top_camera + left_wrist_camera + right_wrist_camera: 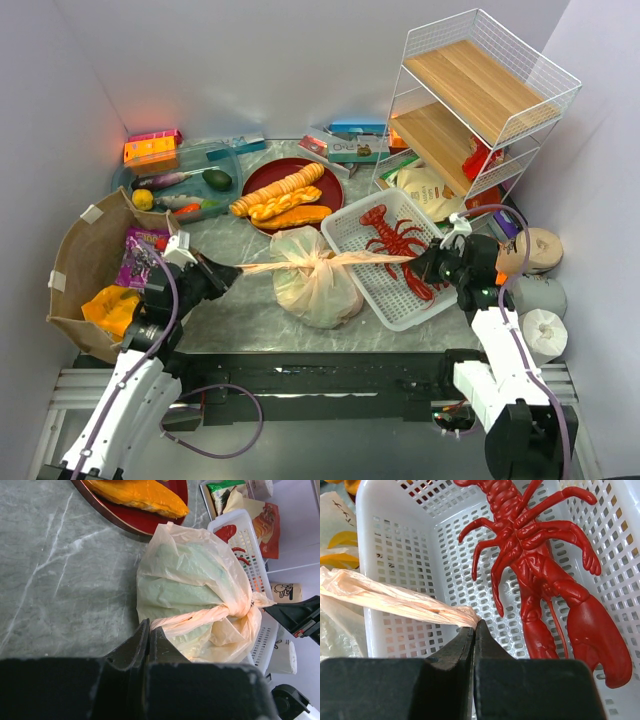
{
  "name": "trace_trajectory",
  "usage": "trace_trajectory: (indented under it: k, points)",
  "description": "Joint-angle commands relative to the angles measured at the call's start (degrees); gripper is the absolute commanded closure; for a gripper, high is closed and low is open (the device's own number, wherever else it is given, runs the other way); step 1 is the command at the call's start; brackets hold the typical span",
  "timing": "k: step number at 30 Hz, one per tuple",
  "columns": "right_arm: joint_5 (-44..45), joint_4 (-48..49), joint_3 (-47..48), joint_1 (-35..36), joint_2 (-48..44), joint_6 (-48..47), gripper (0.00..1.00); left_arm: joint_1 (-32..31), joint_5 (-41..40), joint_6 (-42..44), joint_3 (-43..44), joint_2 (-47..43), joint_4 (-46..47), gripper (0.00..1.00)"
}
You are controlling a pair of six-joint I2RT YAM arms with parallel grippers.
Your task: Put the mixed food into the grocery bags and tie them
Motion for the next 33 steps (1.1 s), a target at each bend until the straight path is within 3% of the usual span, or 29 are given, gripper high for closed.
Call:
trace_trajectory:
  k: [1, 11, 13, 14, 15, 16, 17, 18, 19, 20, 26, 28, 33]
  points:
    - [15.51, 4.27, -0.5, -6.39, -0.4, -2.18, 1.0, 4.61, -15.95, 0.73, 0.56, -1.56, -1.9, 0.99]
    - [13.49, 3.57, 0.11, -6.93, -2.77, -2.27, 1.0, 5.05, -14.03, 4.51, 1.96, -0.51, 0.29, 0.99]
    - [12.79, 3.48, 0.64, -6.93, -4.0, -1.49, 1.0, 4.96, -8.87, 6.18, 2.84, 0.89, 3.18, 0.98]
    - [12.26, 3.22, 1.51, -6.93, -4.09, -1.57, 0.96, 4.87, -7.97, 6.53, 4.32, 3.08, 3.37, 0.89]
    - [11.65, 2.17, 2.22, -6.93, -3.92, -1.83, 0.82, 4.61, -7.43, 7.23, 5.12, 4.14, 3.29, 0.56]
    - [11.21, 1.64, 2.83, -6.93, -3.57, -1.75, 0.58, 4.43, -5.86, 7.67, 5.83, 4.94, 4.07, 0.42]
    - [9.72, 1.46, 3.62, -6.93, -3.57, -1.83, 0.48, 4.26, -4.98, 8.2, 6.96, 5.81, 4.77, 0.1]
    - [9.19, 1.46, 3.8, -6.93, -3.74, -1.75, 0.41, 3.39, -4.53, 9.6, 7.5, 6.17, 5.56, 0.02]
    - [8.48, 1.46, 3.98, -7.01, -4.35, -1.57, 0.13, 3.03, -4.01, 10.48, 8.37, 6.44, 6.27, 0.04]
    - [7.17, 1.37, 4.24, -6.93, -4.7, -1.57, 0.08, 2.5, -4.0, 11.53, 10.38, 7.31, 6.36, 0.04]
    - [2.95, 1.46, 5.3, -6.93, -6.99, -1.13, 0.01, -5.57, 0.47, 24.96, 19.09, 15.38, 7.41, 0.04]
    - [1.36, 1.98, 5.3, -6.93, -7.52, -0.69, 0.01, -11.37, 1.01, 28.23, 20.59, 19.33, 7.42, 0.04]
    - [-1.36, 2.16, 6.18, -6.84, -7.26, -0.43, 0.01, -20.96, 1.35, 40.09, 26.22, 28.13, 1.28, 0.04]
